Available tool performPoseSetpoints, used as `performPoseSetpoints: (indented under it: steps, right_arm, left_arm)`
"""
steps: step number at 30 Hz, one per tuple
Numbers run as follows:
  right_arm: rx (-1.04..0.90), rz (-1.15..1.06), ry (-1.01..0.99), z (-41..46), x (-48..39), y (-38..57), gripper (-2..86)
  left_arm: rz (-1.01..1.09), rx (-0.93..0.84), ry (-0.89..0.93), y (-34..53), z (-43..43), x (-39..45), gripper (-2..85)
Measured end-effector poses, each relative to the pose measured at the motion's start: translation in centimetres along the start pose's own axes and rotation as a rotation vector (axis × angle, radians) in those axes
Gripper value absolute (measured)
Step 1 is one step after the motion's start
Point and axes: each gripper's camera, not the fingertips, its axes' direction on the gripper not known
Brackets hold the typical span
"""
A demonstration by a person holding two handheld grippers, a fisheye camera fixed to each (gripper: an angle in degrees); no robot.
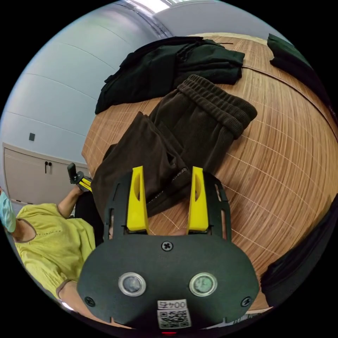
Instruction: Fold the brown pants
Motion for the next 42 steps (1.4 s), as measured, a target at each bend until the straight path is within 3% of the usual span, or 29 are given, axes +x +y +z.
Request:
performPoseSetpoints:
  steps: [4,9,14,21,27,34,38,42]
  right_arm:
    - [-0.028,-0.035,-0.075,-1.1,2.1,-1.2,12.8]
    - [-0.093,0.046,-0.369,-1.7,4.8,-2.8,12.2]
    - [0.015,0.027,-0.217,-2.1,4.9,-3.6,13.7]
    - [0.073,0.107,-0.368,-2.1,5.4,-4.1,14.2]
    - [0.016,0.074,-0.170,-1.5,1.7,-4.9,10.4]
    - [-0.116,-0.156,0.281,-3.1,-10.1,-6.1,5.9]
    - [-0.103,-0.359,0.454,-6.1,-17.9,-5.4,5.6]
    - [-0.020,-0.399,0.542,-8.7,-19.5,-3.5,5.5]
  left_arm:
    - [0.001,0.003,0.006,0.5,0.2,-0.5,1.2]
    - [0.002,0.005,0.011,1.0,0.5,-1.1,1.2]
    - [0.000,0.009,0.018,1.7,0.6,-1.8,1.2]
    - [0.003,0.014,0.022,2.6,0.7,-2.6,1.2]
    - [0.004,0.019,0.025,3.5,0.7,-3.3,1.4]
    - [0.005,0.039,0.053,4.9,0.4,-4.2,3.1]
    - [0.044,0.087,0.087,5.8,-0.4,-4.3,6.7]
    - [0.088,0.182,0.078,7.1,-1.6,-3.9,9.8]
